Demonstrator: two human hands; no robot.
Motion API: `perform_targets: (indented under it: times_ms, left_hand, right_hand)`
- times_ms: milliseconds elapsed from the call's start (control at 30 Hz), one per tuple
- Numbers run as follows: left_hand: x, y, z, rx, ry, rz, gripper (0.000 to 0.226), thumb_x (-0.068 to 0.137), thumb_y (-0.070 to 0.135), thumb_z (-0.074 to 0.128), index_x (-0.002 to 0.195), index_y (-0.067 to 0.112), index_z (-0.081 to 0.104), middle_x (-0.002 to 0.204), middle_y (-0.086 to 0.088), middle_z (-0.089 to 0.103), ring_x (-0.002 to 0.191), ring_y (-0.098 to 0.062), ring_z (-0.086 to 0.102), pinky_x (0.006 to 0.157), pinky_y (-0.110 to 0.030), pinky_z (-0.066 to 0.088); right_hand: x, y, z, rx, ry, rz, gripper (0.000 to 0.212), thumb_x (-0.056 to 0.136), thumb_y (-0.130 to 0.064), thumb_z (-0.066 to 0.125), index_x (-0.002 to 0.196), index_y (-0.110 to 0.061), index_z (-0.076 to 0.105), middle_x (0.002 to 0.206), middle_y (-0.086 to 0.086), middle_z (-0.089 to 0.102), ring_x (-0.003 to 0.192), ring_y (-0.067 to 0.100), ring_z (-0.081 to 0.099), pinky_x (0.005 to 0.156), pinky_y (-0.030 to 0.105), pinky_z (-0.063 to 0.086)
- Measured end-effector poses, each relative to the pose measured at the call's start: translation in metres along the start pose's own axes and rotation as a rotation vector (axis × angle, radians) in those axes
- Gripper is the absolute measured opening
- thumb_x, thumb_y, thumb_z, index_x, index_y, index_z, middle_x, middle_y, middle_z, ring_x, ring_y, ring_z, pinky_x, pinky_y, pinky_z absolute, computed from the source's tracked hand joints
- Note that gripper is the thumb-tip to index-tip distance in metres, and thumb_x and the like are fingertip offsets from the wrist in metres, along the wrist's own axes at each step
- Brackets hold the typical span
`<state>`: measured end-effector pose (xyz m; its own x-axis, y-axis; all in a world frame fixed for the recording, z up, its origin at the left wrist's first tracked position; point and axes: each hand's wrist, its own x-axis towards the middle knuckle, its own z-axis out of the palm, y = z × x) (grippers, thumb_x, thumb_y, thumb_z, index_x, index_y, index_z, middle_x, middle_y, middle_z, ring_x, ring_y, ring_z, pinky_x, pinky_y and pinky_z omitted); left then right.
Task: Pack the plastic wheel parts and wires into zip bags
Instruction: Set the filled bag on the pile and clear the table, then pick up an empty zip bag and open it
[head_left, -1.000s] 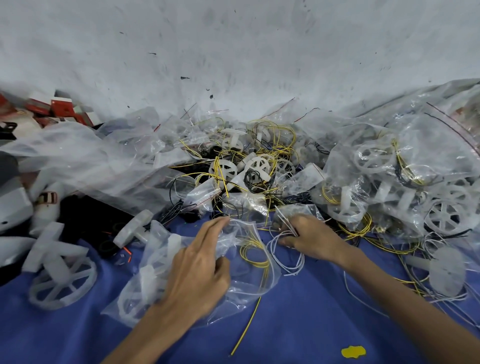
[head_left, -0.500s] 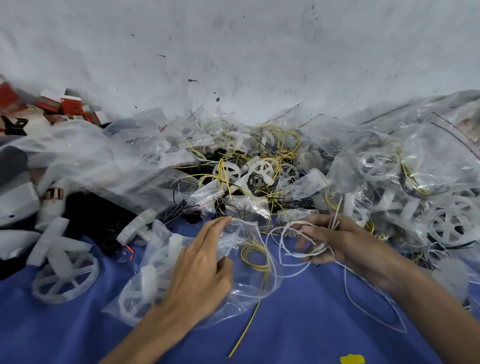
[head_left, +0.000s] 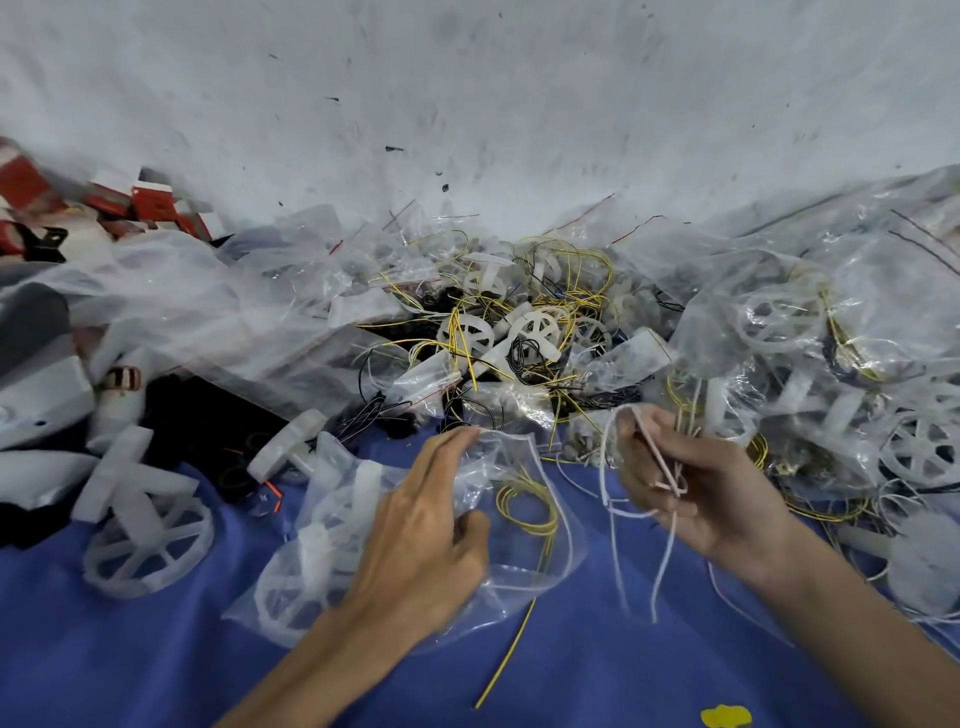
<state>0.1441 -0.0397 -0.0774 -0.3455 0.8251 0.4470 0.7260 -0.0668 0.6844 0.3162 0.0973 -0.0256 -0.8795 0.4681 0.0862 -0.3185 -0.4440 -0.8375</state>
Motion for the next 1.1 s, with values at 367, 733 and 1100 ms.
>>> perform_targets:
  times_ms: [367, 733, 1100]
  left_hand:
    - [0.003, -0.005, -0.003, 0.092, 0.034, -0.014, 0.066, 0.069, 0.016, 0.043, 0.136, 0.017, 0.045, 0.138, 0.008, 0.047, 0.082, -0.005, 0.054, 0.079, -0.012, 0.032]
    - [-0.002, 0.001, 0.000, 0.128, -0.047, -0.042, 0.066, 0.078, 0.007, 0.054, 0.140, 0.022, 0.038, 0.145, 0.011, 0.039, 0.082, -0.024, 0.062, 0.089, -0.040, 0.045]
    - [-0.001, 0.003, 0.000, 0.171, -0.063, -0.027, 0.064, 0.079, 0.014, 0.050, 0.140, 0.024, 0.035, 0.144, 0.016, 0.034, 0.069, -0.016, 0.060, 0.082, -0.038, 0.046]
  right_hand:
    - [-0.021, -0.008, -0.031, -0.232, 0.318, -0.190, 0.029, 0.087, -0.031, 0.047, 0.077, -0.020, 0.071, 0.068, 0.000, 0.061, 0.058, 0.010, 0.059, 0.056, 0.020, 0.052]
    - [-0.041, 0.042, -0.054, -1.778, 0.387, 0.019, 0.011, 0.092, -0.035, 0.053, 0.096, -0.026, 0.059, 0.095, -0.006, 0.059, 0.090, 0.013, 0.057, 0.074, 0.023, 0.038]
    - [-0.049, 0.034, -0.039, -2.013, -0.148, -0.014, 0.023, 0.089, -0.041, 0.053, 0.080, -0.020, 0.048, 0.085, -0.015, 0.039, 0.078, -0.001, 0.032, 0.070, 0.020, 0.027]
